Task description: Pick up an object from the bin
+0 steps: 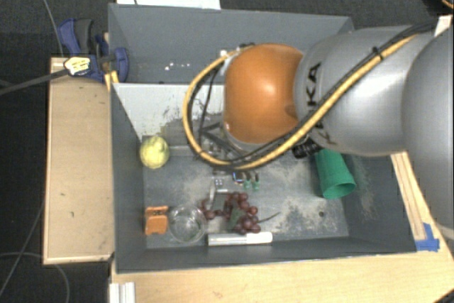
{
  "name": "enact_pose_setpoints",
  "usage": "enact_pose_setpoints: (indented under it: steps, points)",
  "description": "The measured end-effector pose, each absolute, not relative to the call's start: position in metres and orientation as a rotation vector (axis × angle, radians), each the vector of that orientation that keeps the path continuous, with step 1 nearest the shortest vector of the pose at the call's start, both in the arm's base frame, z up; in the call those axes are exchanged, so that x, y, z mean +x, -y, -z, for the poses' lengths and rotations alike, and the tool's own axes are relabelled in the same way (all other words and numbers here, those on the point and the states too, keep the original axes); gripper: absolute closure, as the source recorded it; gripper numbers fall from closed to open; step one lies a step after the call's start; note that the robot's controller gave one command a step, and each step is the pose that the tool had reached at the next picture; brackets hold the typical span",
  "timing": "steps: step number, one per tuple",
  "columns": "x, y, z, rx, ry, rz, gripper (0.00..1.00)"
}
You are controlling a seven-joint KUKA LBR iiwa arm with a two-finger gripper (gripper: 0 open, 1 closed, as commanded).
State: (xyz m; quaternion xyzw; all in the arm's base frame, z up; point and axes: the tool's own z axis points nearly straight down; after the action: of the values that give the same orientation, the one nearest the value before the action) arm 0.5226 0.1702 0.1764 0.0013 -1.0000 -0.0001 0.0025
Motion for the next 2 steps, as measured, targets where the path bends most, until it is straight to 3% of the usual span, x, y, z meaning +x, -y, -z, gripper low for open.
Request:
enact_pose_setpoints:
  steps: [1,2]
  points:
    - [0.525,-0.169,-0.180,-0.004,3.144,0.002,0.00]
    - [0.501,-0.116,-0.079,0.447,3.114,0.003,0.00]
